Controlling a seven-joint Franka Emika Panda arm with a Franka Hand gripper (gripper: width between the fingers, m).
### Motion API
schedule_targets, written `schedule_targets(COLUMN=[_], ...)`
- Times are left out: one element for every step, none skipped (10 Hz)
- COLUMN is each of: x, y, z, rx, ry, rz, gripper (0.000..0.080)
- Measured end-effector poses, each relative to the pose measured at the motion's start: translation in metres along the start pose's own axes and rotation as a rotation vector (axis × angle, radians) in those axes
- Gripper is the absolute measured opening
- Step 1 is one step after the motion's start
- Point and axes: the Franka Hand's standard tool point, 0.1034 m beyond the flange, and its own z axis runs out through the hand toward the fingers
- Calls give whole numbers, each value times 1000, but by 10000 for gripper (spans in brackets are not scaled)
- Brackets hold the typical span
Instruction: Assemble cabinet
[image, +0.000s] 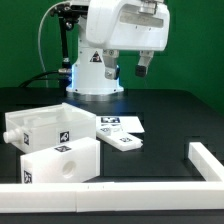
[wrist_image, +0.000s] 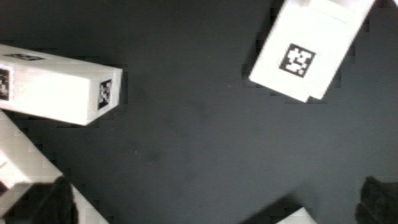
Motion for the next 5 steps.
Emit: schedule_targets(x=[-1, -3, -18, -42, -59], y=[0, 3, 13, 32, 47], z=[0, 1, 3, 4, 5], rx=[1, 1, 18, 37, 64], ry=[-1, -2, 2, 2, -16], rz=[2, 2, 9, 36, 21], gripper=[796, 796, 796, 796, 796])
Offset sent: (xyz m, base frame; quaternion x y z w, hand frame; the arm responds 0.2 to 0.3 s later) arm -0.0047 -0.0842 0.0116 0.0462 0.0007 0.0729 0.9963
